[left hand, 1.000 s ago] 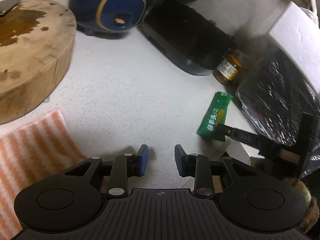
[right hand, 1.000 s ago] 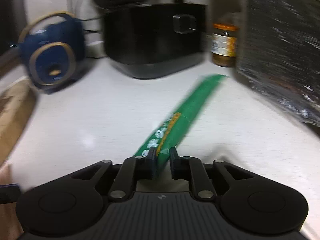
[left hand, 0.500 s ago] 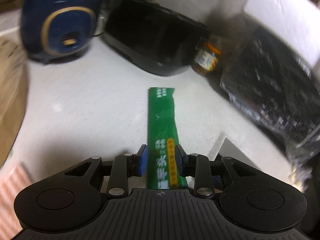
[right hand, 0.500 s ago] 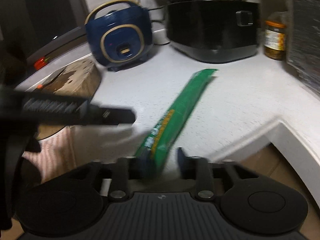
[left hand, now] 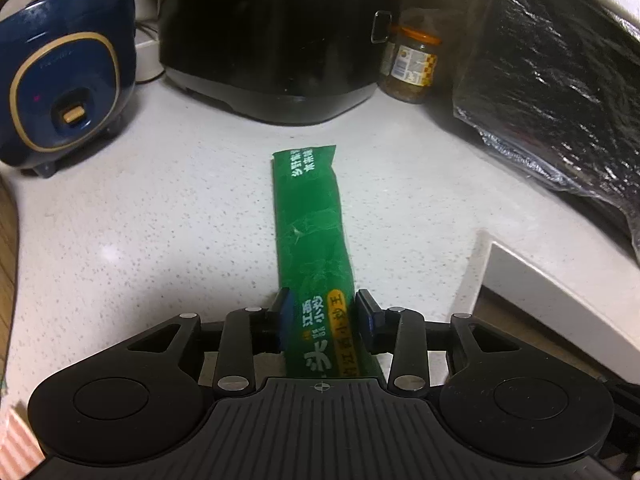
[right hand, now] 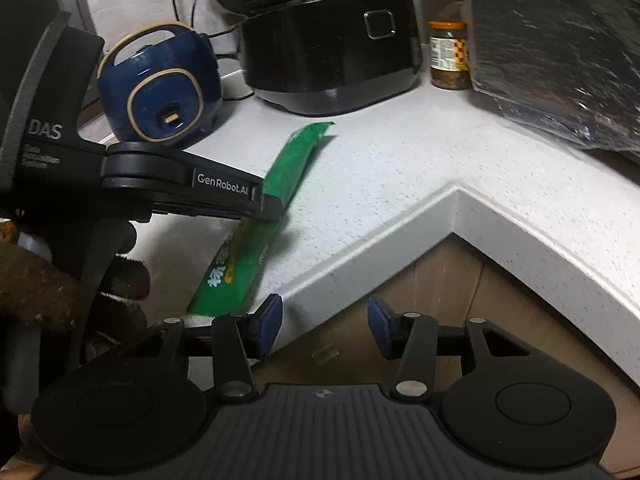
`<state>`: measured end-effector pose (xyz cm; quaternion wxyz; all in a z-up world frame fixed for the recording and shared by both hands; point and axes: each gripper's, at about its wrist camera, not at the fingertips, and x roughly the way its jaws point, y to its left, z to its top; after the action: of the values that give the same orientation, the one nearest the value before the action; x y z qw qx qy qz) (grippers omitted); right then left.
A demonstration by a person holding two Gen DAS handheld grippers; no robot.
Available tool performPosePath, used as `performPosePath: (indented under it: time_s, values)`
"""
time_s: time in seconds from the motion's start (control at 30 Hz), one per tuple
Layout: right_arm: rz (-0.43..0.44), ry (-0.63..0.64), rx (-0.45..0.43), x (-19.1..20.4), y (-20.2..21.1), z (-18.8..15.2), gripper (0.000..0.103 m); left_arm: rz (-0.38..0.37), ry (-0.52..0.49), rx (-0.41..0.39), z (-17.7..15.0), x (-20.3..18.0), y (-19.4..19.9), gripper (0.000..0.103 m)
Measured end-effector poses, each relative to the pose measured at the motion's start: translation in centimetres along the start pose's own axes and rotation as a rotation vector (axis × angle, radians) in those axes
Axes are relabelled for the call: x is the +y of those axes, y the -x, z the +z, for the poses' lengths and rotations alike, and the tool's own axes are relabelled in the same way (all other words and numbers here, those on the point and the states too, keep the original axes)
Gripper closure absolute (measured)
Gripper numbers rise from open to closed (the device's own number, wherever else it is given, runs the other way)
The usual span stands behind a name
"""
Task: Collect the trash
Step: 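Grasp the long green snack strip on the counter with the left tool, then lower the green strip onto the counter and open the left tool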
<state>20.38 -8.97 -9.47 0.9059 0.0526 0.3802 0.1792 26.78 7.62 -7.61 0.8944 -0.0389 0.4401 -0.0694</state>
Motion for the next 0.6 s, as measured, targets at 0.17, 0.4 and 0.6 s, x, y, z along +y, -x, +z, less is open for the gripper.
performPosePath:
  time_s: [0.17, 0.4, 0.6]
  values:
    - [-0.013, -0.022, 0.010, -0.2, 0.1, -0.3, 0.055, 0.014, -0.023, 0.004, -0.5, 0.6, 0.4, 0.064]
    - [0.009, -0.018, 0.055, 0.4, -1.2, -0.7, 0.055, 0.000, -0.005, 0.022, -1.7, 1.7, 2.2, 0.068]
    - [0.026, 0.003, 0.032, 1.3, -1.1, -0.5, 0.055, -0.002, 0.003, 0.023, -1.6, 2.0, 1.9, 0.065]
